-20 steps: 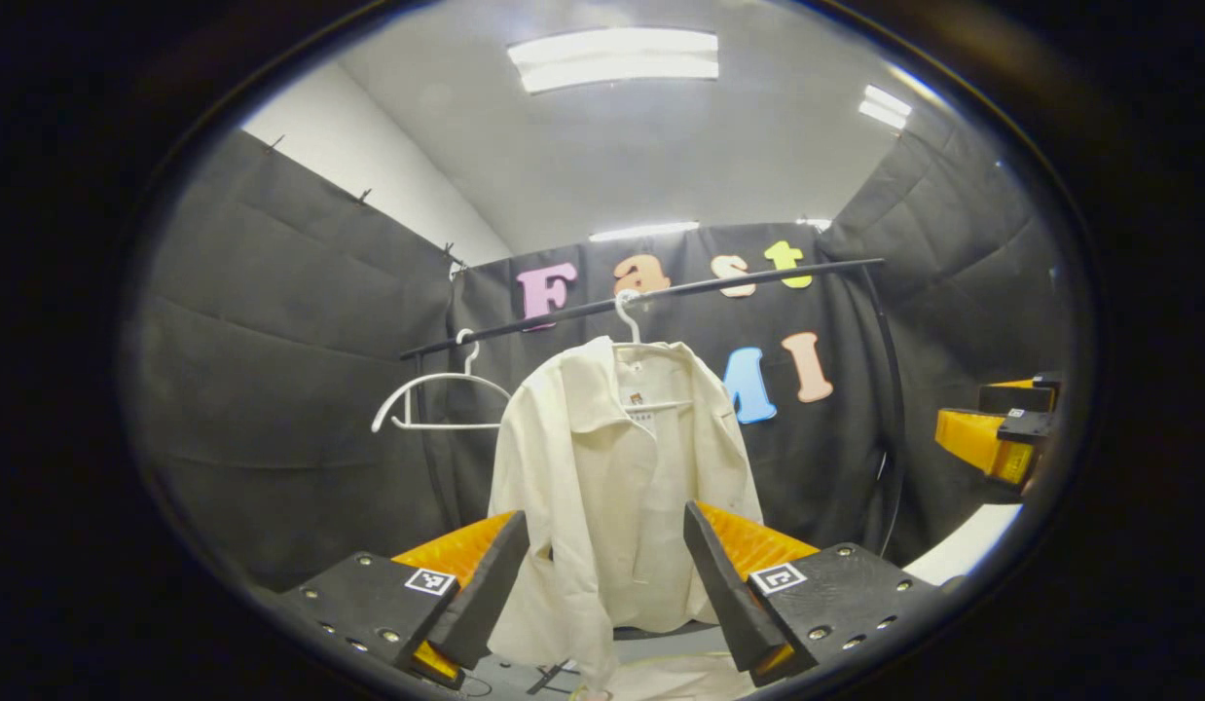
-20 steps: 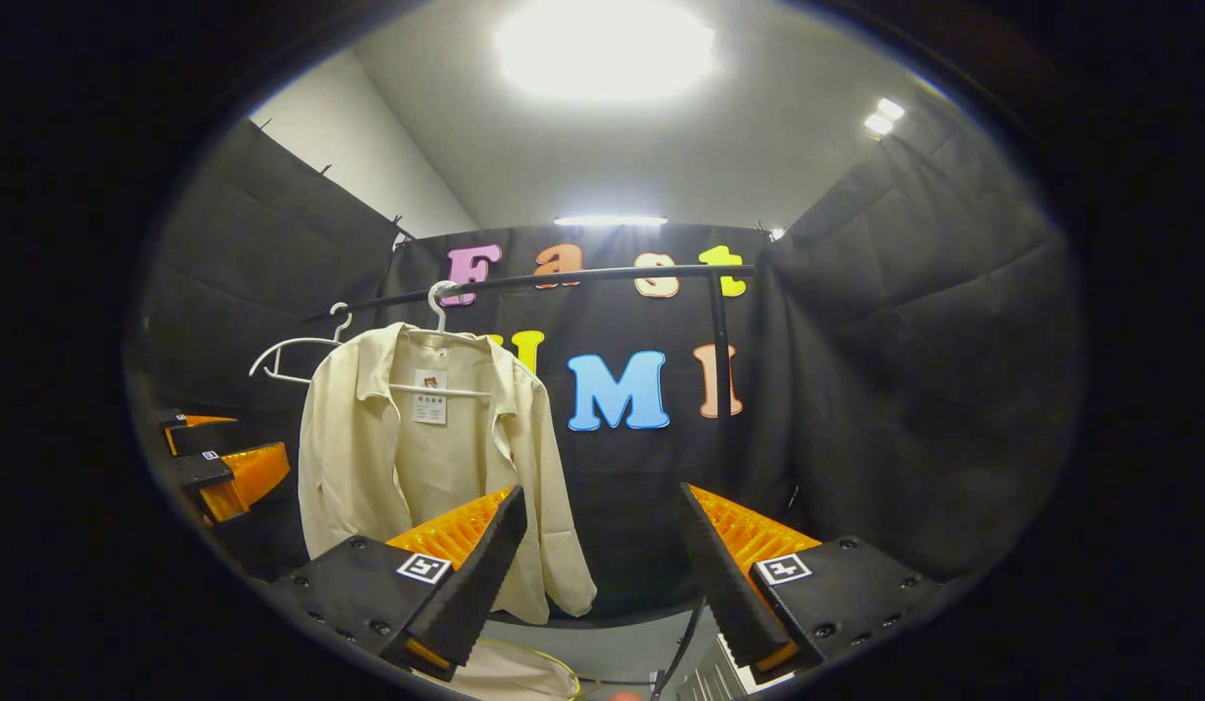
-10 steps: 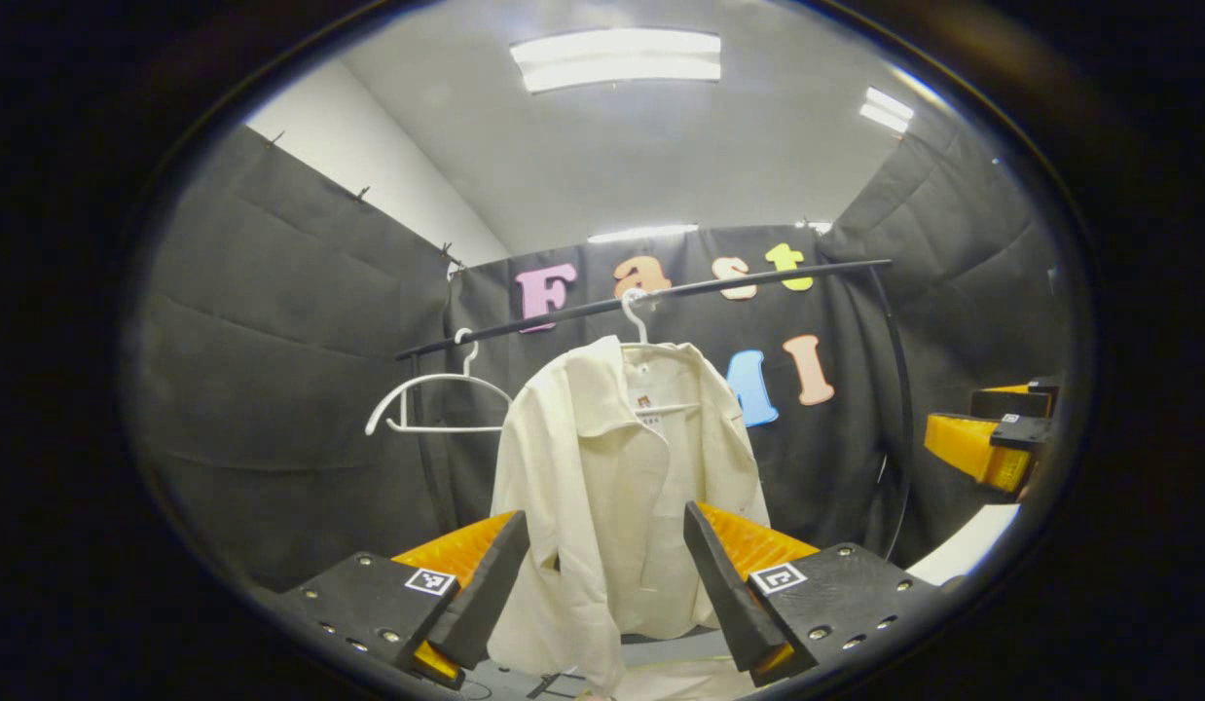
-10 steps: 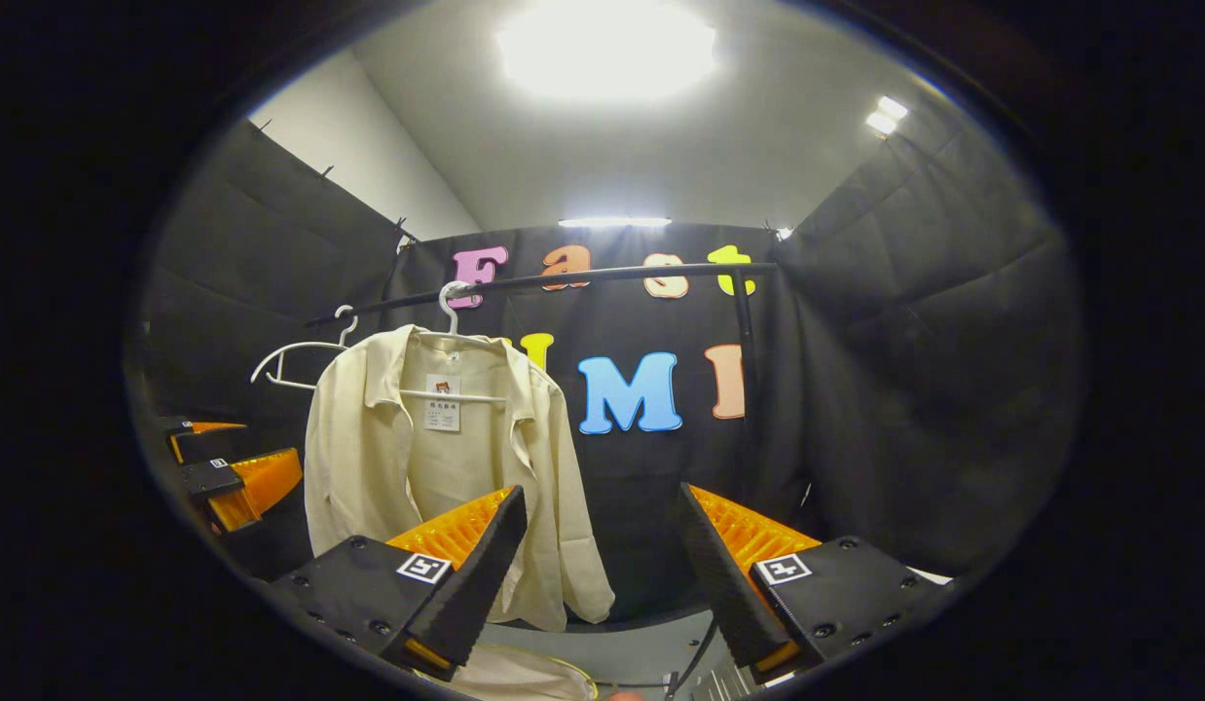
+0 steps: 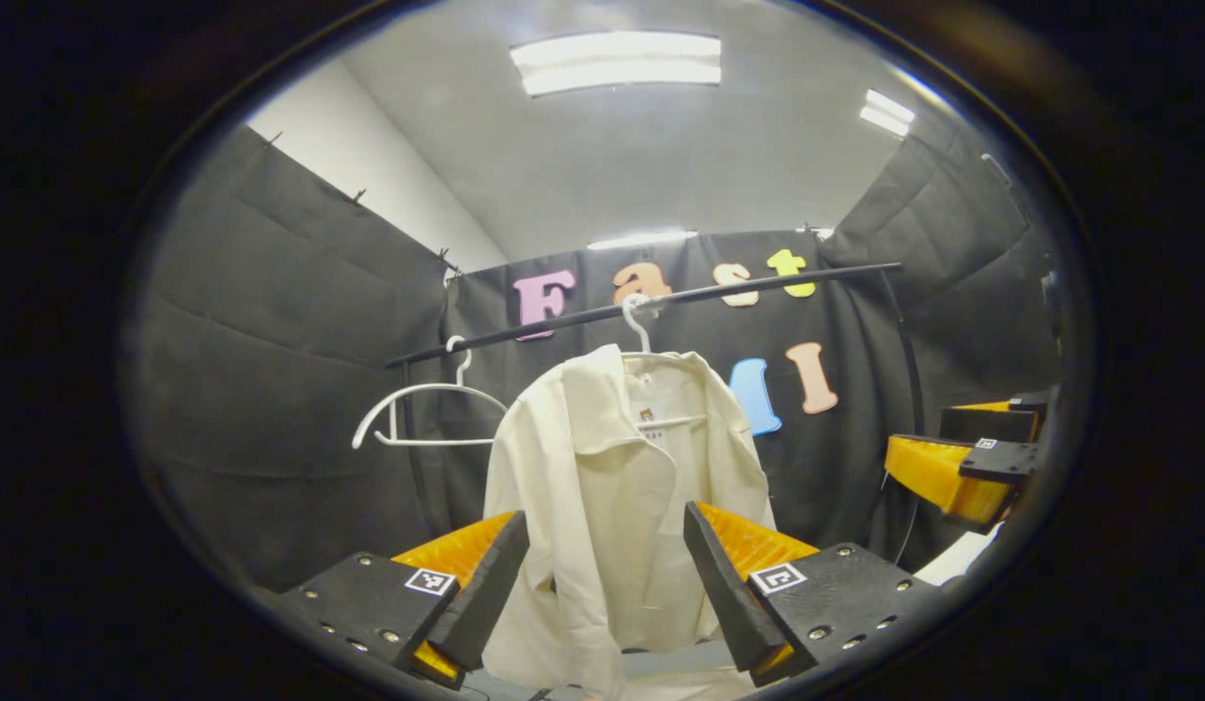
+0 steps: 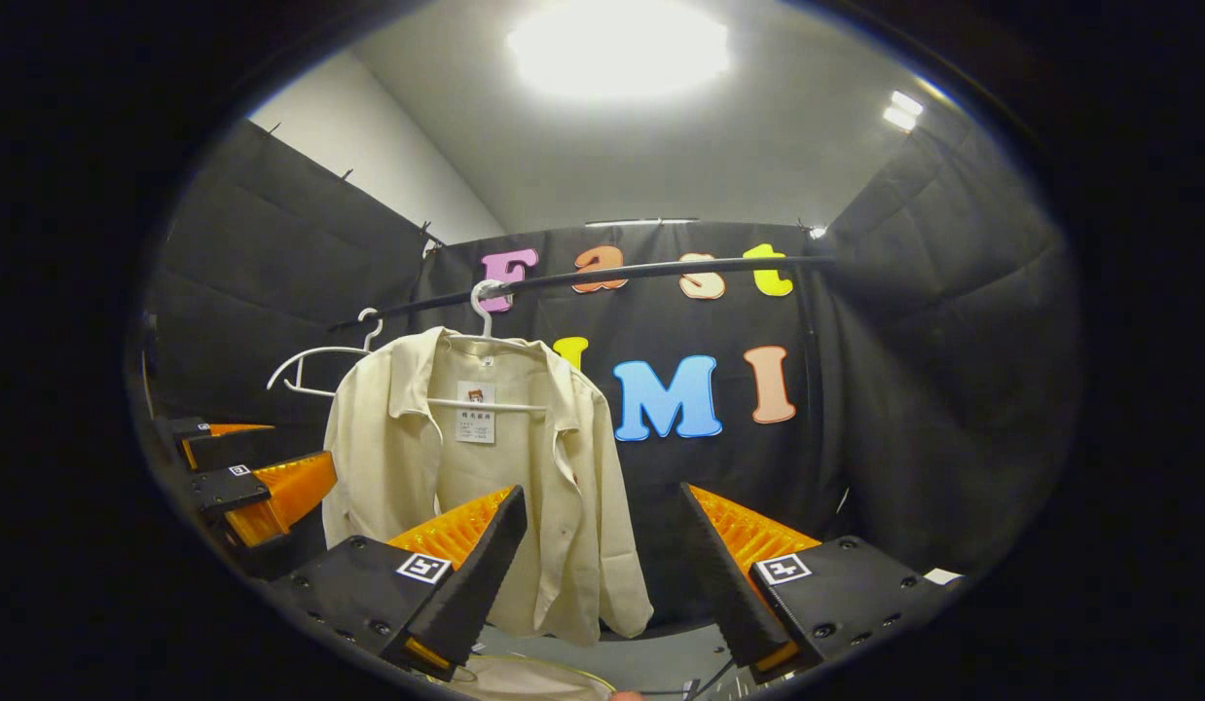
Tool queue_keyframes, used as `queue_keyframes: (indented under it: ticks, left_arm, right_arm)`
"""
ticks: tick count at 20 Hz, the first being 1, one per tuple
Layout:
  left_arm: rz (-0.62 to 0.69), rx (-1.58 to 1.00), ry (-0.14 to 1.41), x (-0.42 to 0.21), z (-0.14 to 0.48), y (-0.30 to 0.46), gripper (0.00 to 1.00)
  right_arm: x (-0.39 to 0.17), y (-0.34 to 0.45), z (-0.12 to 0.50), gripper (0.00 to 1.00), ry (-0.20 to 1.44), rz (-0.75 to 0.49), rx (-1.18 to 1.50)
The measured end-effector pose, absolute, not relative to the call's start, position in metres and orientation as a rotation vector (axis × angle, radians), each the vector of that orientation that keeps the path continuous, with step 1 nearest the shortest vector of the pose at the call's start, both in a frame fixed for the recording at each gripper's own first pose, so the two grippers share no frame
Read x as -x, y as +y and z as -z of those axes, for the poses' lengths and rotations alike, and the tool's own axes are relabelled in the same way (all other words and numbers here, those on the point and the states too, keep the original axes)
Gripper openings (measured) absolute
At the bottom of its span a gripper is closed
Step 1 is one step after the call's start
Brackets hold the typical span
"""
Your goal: Grasp the clothes on the hanger with both hands and then place them into the laundry hamper below.
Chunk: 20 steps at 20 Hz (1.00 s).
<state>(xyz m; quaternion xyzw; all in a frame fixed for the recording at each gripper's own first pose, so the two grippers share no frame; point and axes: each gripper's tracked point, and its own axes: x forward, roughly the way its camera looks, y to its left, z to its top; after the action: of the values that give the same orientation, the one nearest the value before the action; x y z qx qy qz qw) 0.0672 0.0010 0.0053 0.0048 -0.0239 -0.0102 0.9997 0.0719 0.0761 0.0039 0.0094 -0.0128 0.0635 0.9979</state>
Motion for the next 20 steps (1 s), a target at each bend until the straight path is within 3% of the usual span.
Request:
queue_keyframes:
  ticks: [20]
  left_arm:
    - [-0.157,-0.072,0.002,-0.201,0.029,-0.033,0.94]
  right_arm:
    - [-0.229,0.121,0.031,0.98,0.014,-0.399,-0.087]
